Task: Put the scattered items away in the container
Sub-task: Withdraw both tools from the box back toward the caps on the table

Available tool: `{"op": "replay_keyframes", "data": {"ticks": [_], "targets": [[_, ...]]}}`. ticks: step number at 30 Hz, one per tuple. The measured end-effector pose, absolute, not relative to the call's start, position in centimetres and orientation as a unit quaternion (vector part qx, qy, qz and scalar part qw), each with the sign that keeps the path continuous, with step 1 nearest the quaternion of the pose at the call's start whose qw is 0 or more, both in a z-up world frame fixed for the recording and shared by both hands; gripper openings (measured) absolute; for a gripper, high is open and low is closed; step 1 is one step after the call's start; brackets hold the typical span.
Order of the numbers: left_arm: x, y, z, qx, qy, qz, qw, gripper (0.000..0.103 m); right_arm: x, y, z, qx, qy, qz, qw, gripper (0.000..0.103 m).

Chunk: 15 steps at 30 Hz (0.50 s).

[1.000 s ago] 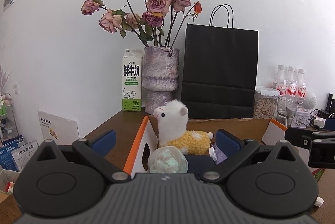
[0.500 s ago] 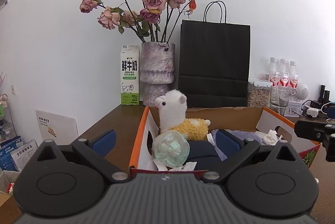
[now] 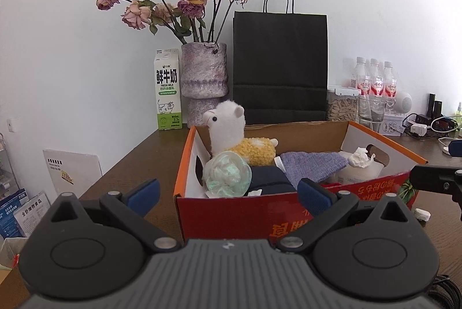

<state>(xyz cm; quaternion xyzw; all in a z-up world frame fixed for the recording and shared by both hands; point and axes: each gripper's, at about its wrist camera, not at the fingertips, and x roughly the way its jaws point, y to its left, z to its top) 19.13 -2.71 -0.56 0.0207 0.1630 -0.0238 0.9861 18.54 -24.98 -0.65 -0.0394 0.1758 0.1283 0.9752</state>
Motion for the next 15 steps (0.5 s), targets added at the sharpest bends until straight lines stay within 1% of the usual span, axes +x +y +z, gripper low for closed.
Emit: {"op": "replay_keyframes", "data": {"ticks": [5, 10, 15], "targets": [[19.1, -3.1, -1.3, 0.038, 0.202, -0.035, 0.978, 0.103, 18.6, -25.2, -2.1, -0.028, 0.224, 0.143, 0.964, 0.103], [18.9, -3.3, -1.7, 0.044, 0.223, -0.058, 0.972, 0.103, 18.9, -24.8, -3.3, -0.041, 0.26, 0.137, 0.955, 0.103], [19.2, -3.4, -2.1, 0.044, 0.25, -0.078, 0.964, 0.103, 19.1, -25.8, -3.7, -0.036, 0.266, 0.109, 0.957, 0.103]]}}
